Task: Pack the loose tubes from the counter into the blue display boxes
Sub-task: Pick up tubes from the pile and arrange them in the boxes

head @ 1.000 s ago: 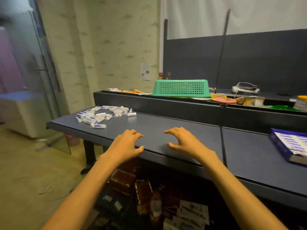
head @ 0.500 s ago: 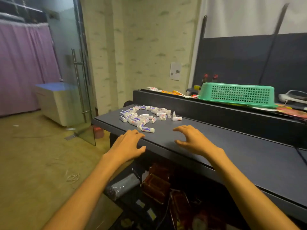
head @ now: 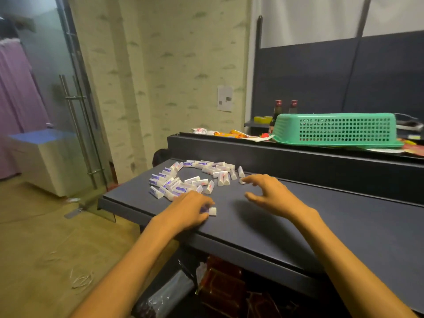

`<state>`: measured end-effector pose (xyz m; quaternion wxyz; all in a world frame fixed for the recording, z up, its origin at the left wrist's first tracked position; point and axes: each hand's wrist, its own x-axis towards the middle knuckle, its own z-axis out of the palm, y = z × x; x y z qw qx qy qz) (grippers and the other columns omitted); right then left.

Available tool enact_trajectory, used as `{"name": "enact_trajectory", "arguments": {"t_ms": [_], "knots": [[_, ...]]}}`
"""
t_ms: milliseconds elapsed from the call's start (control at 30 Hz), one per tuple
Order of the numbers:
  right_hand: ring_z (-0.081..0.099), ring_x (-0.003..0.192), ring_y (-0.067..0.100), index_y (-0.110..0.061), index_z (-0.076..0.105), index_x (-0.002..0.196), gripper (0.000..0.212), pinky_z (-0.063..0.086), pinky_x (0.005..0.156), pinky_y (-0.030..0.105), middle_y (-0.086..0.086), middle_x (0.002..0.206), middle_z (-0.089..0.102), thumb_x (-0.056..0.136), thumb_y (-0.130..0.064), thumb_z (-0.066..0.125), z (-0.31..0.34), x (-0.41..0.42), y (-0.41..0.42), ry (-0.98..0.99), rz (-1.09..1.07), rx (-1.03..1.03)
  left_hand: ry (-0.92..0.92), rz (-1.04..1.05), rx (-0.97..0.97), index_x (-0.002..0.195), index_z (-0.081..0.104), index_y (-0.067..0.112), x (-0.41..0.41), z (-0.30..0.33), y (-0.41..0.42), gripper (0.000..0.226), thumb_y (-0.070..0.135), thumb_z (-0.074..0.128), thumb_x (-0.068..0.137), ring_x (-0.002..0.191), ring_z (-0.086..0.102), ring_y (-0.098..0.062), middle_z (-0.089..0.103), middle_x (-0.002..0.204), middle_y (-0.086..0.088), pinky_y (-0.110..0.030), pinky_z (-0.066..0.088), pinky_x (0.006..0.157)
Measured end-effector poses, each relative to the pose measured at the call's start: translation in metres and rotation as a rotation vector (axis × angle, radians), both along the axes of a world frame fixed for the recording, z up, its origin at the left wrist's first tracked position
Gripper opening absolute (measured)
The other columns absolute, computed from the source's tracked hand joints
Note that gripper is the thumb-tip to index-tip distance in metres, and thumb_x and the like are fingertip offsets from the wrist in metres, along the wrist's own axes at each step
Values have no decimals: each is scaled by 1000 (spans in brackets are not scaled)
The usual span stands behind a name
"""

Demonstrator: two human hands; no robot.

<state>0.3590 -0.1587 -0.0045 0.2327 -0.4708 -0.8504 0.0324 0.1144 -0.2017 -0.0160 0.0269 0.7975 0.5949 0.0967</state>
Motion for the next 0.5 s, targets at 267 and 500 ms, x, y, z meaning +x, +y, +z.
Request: {"name": "enact_trajectory", "arguments": {"t_ms": [267, 500], "knots": [[55, 109, 11, -26, 54, 130, 39, 48, 94, 31, -4, 127, 60, 92, -33, 61, 3, 2, 31, 13, -116, -58, -161, -159, -8, 107, 68, 31, -2, 10, 52, 26, 30, 74, 82, 89, 59, -10, 65, 106, 7, -29, 52, 83], [57, 105, 11, -25, 55, 129, 38, 51, 92, 32, -4, 124, 61, 92, -32, 62, -1, -8, 52, 16, -263, -127, -461, -284, 66, 93, 67, 18, -23, 23, 91, 24, 9, 80, 74, 71, 59, -5, 61, 84, 14, -11, 44, 63]]}}
